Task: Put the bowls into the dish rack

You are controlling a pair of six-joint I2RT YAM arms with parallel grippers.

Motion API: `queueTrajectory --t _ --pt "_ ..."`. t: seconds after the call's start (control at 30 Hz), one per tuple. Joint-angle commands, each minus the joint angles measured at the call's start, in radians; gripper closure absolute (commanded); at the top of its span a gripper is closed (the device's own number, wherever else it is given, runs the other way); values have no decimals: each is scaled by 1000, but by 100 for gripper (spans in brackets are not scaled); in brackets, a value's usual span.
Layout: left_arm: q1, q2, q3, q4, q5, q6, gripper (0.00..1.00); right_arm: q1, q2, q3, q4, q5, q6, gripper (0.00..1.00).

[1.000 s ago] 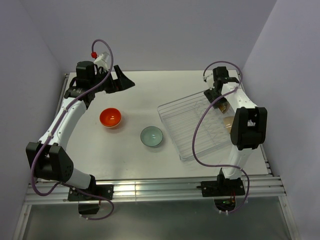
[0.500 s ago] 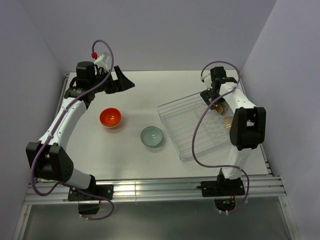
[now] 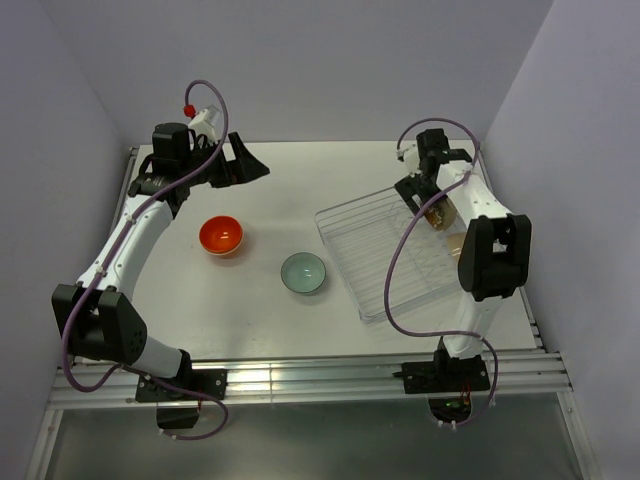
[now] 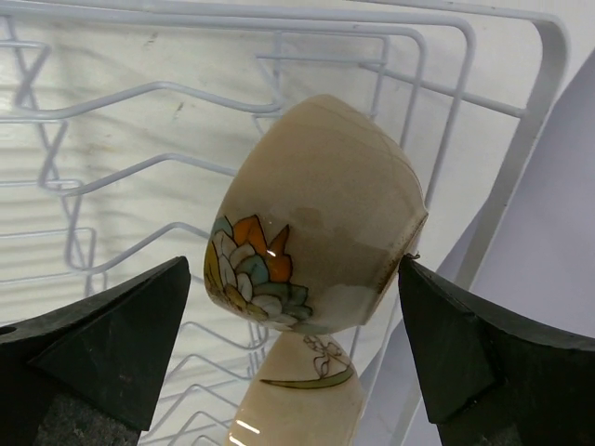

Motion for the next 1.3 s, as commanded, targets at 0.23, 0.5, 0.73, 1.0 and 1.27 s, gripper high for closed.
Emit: queueTrajectory --t 0.23,0.5,0.73,1.0,1.27 --pt "18 -33 -11 -83 44 145 1 14 -138 149 -94 -168 46 0" --pt "24 -77 -48 -207 17 364 1 13 -233 205 -152 -290 86 0" --pt "24 -80 -100 -348 40 579 4 13 -325 218 -226 -486 164 0" --pt "-12 -85 -216 -410 -2 725 24 8 -429 98 -246 -694 259 0" --pt "-166 -37 -304 -235 -52 625 31 -10 -520 -80 -171 -786 339 3"
